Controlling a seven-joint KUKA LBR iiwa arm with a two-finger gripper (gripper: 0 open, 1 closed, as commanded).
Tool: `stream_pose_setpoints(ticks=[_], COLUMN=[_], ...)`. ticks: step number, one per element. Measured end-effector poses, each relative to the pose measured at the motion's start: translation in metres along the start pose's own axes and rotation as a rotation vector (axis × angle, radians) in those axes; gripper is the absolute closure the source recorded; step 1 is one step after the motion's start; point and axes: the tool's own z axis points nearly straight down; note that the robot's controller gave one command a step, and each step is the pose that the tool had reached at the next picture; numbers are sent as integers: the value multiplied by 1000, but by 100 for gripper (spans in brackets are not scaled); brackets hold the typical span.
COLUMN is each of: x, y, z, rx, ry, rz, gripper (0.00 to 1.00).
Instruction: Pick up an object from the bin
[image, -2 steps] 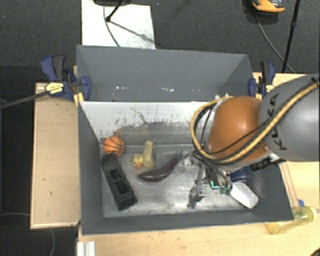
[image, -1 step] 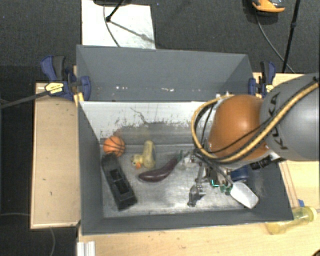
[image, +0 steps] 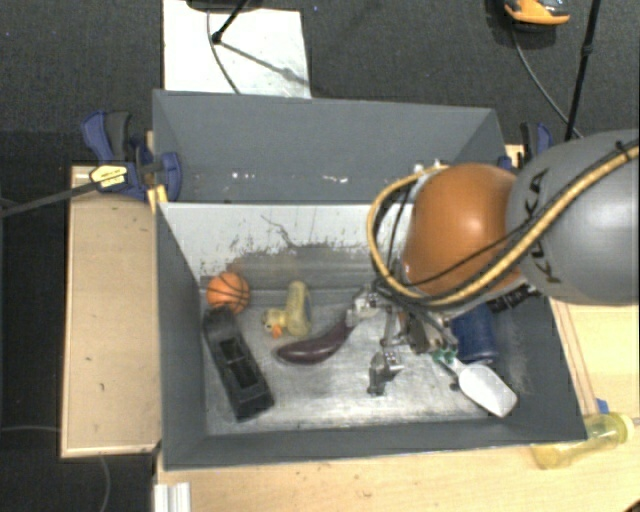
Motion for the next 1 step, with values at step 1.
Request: stream_pose_setpoints(ticks=[1], x=[-41], y=[30], z=[94], rx=[-1], ry=[-6], rz=[106], gripper=[100])
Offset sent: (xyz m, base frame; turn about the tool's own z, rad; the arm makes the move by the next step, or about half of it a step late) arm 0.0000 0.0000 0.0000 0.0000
